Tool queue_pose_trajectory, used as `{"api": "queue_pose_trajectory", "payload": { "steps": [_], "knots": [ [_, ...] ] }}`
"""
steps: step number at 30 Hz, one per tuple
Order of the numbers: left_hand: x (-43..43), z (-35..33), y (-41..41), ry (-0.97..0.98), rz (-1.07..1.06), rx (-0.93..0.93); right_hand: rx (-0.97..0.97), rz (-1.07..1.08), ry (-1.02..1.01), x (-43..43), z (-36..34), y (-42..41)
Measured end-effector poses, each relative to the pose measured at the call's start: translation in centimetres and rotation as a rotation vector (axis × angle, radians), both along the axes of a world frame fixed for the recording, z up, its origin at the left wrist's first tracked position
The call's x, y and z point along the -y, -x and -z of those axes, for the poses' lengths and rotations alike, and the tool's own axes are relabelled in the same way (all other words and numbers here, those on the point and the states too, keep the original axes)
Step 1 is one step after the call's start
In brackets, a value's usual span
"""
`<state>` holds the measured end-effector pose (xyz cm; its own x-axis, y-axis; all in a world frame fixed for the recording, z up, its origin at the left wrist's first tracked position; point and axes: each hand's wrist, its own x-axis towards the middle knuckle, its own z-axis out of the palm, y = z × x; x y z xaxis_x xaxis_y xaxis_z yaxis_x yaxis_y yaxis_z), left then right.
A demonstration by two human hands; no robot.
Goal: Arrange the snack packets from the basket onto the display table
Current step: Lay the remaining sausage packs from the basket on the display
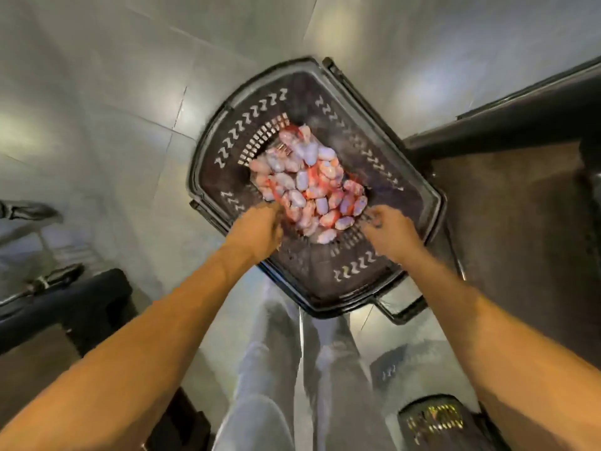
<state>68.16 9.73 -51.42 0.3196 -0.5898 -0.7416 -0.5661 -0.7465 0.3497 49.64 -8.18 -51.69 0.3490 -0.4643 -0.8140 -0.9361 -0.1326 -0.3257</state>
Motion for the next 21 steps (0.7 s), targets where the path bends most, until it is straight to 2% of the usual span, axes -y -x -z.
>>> {"api": "queue_pose_trajectory", "payload": {
  "steps": [6,10,13,16,21],
  "knots": [
    [1.7,13.7,-1.7,-0.151,0.093,-0.007,-0.027,0.202,-0.060,0.3,13.9,0.3],
    [1.3,21.7,-3.1,-0.203,0.176,-0.005,-0.073,0.216,-0.053,0.3,22.0,1.3],
    [1.4,24.6,-3.8,-0.218,0.209,0.005,-0.119,0.240,-0.001,0.5,25.8,1.3],
    [1.9,27.0,-4.3,-0.223,0.217,0.064,-0.079,0.295,0.024,0.4,28.3,1.0],
    [2.8,28.2,-4.7,-0.280,0.127,0.149,-0.029,0.335,0.043,0.6,29.9,1.5]
  ]
}}
